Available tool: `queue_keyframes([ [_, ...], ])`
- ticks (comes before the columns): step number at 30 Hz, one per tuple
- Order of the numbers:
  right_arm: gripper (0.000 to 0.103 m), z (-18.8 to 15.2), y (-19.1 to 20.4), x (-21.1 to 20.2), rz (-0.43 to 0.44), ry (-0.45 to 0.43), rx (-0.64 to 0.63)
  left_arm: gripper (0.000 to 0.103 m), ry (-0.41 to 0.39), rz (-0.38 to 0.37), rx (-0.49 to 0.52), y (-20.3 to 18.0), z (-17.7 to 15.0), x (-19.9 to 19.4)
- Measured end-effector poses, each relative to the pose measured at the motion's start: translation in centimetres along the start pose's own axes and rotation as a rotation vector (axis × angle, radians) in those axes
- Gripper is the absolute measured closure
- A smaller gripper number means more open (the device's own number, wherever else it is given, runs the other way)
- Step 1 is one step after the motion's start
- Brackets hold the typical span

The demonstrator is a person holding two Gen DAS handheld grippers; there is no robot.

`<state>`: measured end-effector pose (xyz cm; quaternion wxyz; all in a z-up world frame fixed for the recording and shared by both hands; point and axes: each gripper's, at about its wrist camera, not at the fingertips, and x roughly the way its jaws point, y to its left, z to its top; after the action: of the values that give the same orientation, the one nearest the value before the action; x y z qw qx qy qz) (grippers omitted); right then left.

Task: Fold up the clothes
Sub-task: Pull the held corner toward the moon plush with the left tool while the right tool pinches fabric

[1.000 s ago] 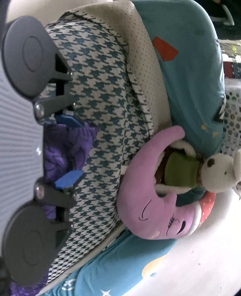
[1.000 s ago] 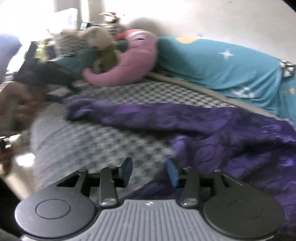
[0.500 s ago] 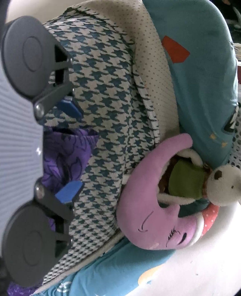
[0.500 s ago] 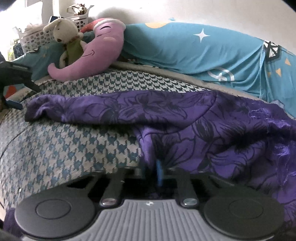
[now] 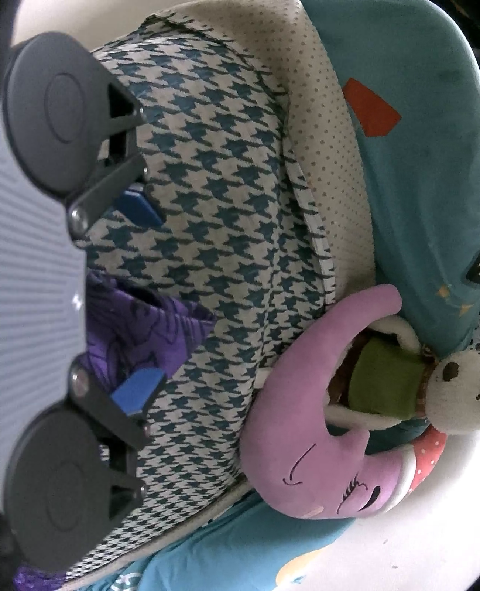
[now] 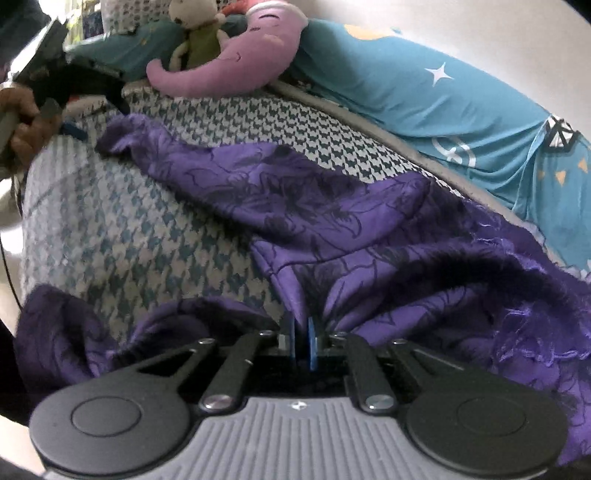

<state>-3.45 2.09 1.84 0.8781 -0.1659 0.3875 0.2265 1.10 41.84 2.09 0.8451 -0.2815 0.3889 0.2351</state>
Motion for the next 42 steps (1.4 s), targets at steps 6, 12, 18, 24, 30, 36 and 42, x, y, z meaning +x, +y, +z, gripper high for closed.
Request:
queue_keyframes([
  [6,0.071,0.9,0.0,-1.8,0.065,-0.104,0.065,0.01,0.0,-0.02,-0.005,-0.1,0.0,0.1],
  [12,0.07,1.2,0.9,-1.5,0.076,-0.121,0.06,0.01,0.006,-0.028,0.027,-0.7,0.1,0.7],
  [18,0.07,1.0,0.9,-0.7,0.091,-0.105,0.057,0.01,0.023,-0.021,0.05,-1.0,0.2,1.4],
  [24,0.07,1.0,0.9,-0.2,0.098,-0.097,0.092,0.019,0.03,-0.018,0.081,-1.5,0.1,1.8],
  [30,0.07,1.2,0.7,0.1,0.095,-0.098,0.125,0.085,0.091,-0.09,0.153,-2.8,-0.7,1.8],
  [36,0.07,1.5,0.3,0.2,0.083,-0.111,0.161,0.092,-0.156,-0.042,0.327,-6.3,-2.3,-2.6],
  [42,0.07,1.7,-0.3,0.2,0.051,-0.14,0.21,0.092,-0.426,0.095,0.36,-7.6,-2.4,-6.6],
])
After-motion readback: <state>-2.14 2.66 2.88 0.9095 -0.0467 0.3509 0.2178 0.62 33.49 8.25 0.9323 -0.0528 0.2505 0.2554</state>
